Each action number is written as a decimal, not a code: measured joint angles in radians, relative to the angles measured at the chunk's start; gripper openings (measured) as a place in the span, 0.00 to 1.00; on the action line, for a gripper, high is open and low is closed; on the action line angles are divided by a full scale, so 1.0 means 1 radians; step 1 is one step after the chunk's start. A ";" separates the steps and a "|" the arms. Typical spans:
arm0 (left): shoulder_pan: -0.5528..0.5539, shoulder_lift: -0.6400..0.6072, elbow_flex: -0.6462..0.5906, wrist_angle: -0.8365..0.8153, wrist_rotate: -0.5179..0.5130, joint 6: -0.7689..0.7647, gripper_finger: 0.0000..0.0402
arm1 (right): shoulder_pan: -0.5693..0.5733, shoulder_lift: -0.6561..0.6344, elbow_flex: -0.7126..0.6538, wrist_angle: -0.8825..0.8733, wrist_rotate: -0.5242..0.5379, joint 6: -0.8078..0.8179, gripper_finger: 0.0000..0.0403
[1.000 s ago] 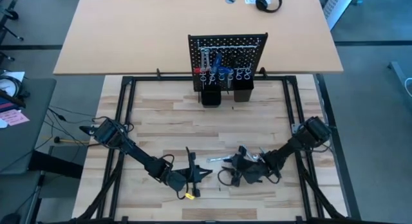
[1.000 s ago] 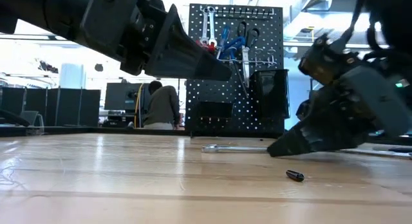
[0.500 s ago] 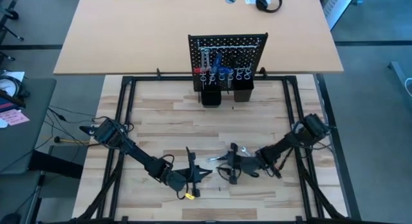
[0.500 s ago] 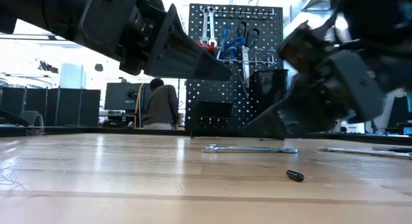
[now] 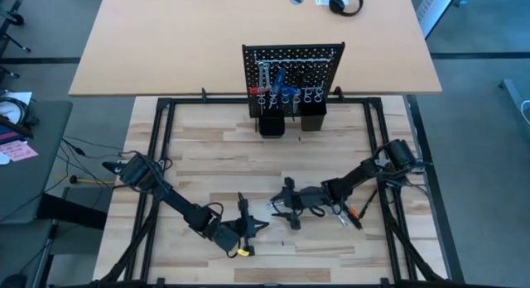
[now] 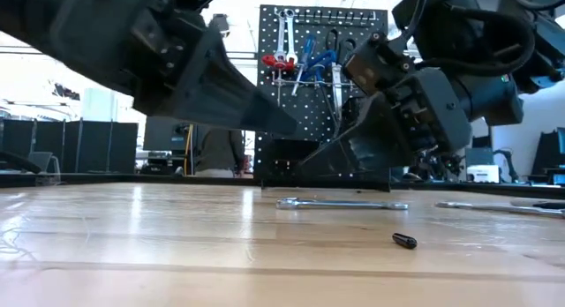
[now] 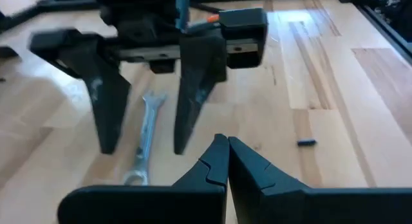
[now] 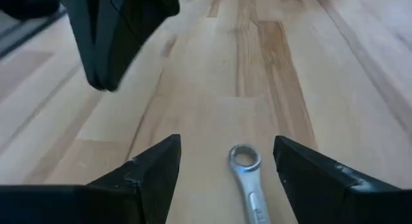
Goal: Hang tools onto peg board
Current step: Hang the wrench on the pegboard
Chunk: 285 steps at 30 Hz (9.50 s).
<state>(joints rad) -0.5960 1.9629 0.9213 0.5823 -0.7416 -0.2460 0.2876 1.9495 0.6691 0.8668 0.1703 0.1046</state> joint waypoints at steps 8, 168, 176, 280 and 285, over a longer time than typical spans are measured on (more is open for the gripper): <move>-0.056 0.000 0.000 -0.010 -0.008 -0.067 0.00 | -0.028 0.000 0.047 -0.001 0.000 -0.086 0.65; 0.118 -0.081 -0.025 -0.342 0.078 -0.108 0.01 | 0.187 -0.050 0.176 -0.283 0.112 -0.144 0.19; 0.084 -0.135 -0.024 -0.422 -0.084 -0.110 0.01 | 0.135 -0.040 0.170 -0.282 0.081 -0.163 0.19; 0.126 -0.019 -0.055 -0.171 0.238 -0.114 0.00 | 0.075 0.060 0.170 -0.343 -0.027 -0.053 0.58; 0.125 -0.019 -0.055 -0.176 0.235 -0.114 0.00 | 0.042 0.090 0.170 -0.403 -0.100 -0.022 0.43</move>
<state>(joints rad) -0.4706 1.9438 0.8661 0.4065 -0.5067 -0.3603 0.3292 2.0396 0.8389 0.4637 0.0703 0.0830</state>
